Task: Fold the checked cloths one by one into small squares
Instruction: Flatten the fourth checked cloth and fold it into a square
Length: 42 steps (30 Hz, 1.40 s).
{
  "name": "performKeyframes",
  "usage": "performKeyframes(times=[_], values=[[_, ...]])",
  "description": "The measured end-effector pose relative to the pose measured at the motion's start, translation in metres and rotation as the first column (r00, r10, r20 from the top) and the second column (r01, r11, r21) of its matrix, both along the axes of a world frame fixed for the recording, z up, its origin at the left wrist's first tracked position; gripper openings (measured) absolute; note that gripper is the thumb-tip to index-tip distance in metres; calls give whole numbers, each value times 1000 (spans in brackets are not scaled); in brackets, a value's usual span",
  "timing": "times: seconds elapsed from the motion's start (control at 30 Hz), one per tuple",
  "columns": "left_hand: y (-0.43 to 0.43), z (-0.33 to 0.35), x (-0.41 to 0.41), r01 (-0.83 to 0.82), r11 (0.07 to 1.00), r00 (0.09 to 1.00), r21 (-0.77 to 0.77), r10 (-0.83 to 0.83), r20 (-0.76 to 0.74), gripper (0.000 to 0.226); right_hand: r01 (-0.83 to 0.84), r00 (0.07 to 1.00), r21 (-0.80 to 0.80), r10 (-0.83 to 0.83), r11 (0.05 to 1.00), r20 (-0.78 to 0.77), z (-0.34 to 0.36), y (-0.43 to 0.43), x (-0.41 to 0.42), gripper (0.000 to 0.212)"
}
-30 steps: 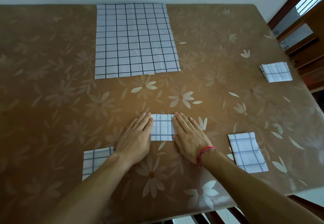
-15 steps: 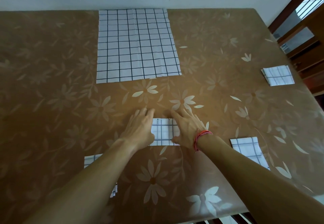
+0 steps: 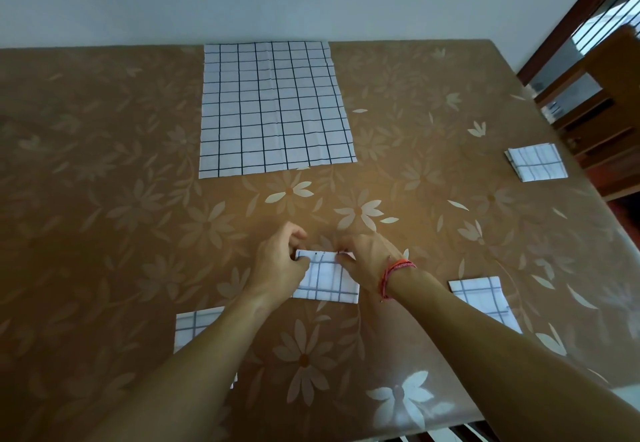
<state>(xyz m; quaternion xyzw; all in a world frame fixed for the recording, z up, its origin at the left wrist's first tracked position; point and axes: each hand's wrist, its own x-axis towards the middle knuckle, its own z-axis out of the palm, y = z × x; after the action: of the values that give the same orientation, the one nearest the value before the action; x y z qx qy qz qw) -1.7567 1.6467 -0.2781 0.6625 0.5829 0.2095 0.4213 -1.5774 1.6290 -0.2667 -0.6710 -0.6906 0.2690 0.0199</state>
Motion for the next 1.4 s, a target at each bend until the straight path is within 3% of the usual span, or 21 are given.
performKeyframes(times=[0.33,0.53,0.67,0.83,1.07,1.13,1.4], values=[[-28,56,-16,-171,965,947,-200,217,237,5,167,967,108,-142,980,-210,57,-34,0,18],[-63,97,-27,-249,899,806,-361,399,438,7,367,861,154,-273,917,-428,88,-60,-17,25],[-87,119,-37,-256,890,727,-377,434,533,14,458,746,82,-332,885,-578,107,-80,-38,31],[-107,140,-65,-326,917,786,-230,398,474,11,383,749,7,-306,924,-588,127,-104,-65,25],[-123,160,-110,-295,951,880,-89,307,362,6,270,783,38,-197,962,-590,152,-110,-92,30],[-128,164,-119,-276,956,876,-96,292,384,6,269,779,31,-198,963,-594,156,-108,-100,33],[-138,153,-148,-366,906,780,-212,422,461,10,301,639,-73,-258,951,-724,150,-101,-126,12]])
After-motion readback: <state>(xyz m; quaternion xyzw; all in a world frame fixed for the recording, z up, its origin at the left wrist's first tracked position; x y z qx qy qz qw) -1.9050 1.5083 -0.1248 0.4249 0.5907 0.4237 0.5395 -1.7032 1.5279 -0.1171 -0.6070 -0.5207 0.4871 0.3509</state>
